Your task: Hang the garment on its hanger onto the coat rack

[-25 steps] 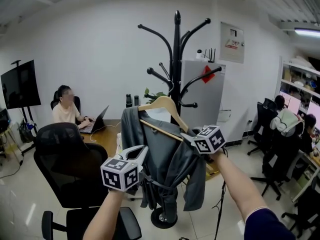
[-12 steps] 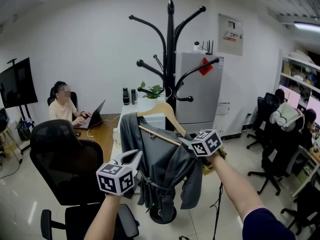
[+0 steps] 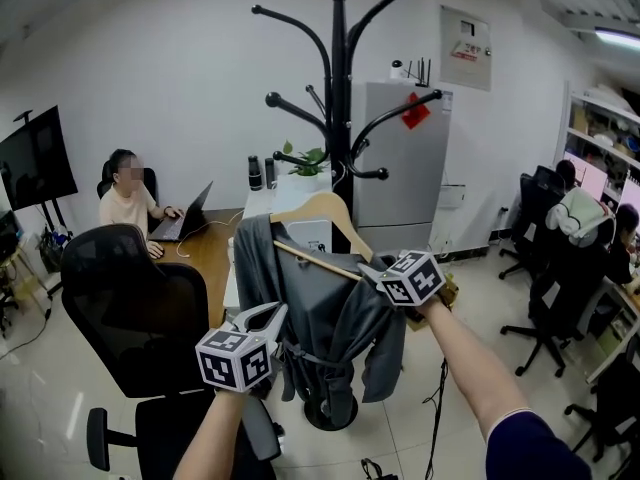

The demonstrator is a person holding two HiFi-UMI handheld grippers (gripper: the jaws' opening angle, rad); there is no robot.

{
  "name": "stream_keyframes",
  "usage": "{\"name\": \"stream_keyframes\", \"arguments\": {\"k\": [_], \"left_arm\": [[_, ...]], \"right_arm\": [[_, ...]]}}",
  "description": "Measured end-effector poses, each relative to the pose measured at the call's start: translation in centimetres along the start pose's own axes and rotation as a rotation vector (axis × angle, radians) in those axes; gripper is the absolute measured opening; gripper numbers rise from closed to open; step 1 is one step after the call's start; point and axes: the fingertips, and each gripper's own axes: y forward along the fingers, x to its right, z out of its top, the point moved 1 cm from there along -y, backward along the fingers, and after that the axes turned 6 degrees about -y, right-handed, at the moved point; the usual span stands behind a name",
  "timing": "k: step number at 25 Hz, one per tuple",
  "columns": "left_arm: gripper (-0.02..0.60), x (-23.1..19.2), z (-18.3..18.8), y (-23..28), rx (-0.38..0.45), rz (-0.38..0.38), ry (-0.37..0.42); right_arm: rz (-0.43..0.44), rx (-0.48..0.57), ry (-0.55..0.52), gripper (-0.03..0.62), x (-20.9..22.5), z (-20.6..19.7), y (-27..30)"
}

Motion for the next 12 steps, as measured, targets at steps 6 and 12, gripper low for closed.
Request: {"name": "stream_keyframes", "arguments": {"k": [6,12], "left_arm": [[0.0,0.2,-1.0,-0.5,-0.016,0.001,-0.009],[0.0,0.7,-1.7,-1.0,-0.029,-0.011,-0.017]], "right_arm": [[-0.104,0.031,-0.032,0.067,0.9,0.2,-0.4],[-0.245,0.141,-0.001,0.25,2.1,1.5,-3.5]]}}
